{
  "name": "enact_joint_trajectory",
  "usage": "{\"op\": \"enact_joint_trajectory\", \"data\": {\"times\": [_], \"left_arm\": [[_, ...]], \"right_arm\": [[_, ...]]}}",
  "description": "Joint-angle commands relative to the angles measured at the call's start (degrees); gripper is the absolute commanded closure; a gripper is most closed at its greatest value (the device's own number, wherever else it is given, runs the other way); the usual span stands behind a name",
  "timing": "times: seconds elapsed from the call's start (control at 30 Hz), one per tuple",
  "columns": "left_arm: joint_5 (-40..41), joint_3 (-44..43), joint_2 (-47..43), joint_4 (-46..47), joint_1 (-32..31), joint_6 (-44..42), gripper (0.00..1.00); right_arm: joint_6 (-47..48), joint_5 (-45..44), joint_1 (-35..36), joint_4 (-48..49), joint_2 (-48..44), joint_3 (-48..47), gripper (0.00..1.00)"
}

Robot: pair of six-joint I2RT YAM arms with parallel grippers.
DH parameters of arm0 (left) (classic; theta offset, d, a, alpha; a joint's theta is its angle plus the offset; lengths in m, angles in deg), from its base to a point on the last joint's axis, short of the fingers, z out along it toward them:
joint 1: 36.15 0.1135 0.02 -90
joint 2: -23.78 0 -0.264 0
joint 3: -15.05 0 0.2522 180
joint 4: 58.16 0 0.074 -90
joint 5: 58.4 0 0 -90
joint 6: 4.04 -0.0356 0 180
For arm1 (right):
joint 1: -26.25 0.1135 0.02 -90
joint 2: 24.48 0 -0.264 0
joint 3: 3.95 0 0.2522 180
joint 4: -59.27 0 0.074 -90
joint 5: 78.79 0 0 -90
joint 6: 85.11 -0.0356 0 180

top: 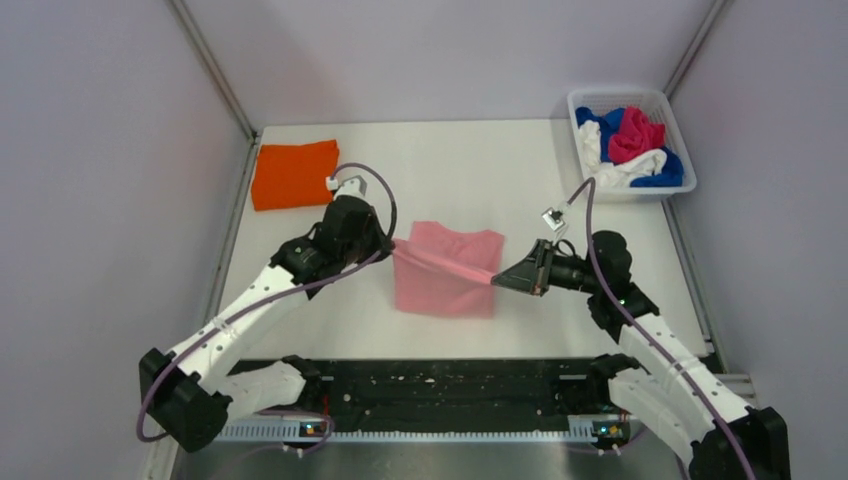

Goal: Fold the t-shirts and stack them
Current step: Fold the long partially folded tshirt into a neat square

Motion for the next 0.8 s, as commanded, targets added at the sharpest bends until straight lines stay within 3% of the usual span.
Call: {"op": "enact_joint_trajectory", "data": {"times": [0.0, 0.2, 0.4, 0.77], "left_arm": [[-2.0, -3.6, 3.2, 5.5, 3.5, -2.6, 1.0], [-3.5, -5.3, 9.4, 8.6, 6.4, -5.3, 1.0], [-4.3, -9.3, 19.7, 11.0, 8.3, -5.7, 1.0], [-5.7, -19.6, 35.9, 11.2, 11.4, -7.5, 1.0]], "right_arm": [[2.6, 2.3, -3.1, 2.7, 2.9, -1.6, 1.0], [3.3, 2.4, -6.2, 6.7, 10.1, -3.2, 1.0], [7.2, -2.3, -7.4, 3.9, 15.2, -6.2, 1.0], [9.9, -16.0, -7.6, 5.8, 22.7, -7.0, 1.0]]}}
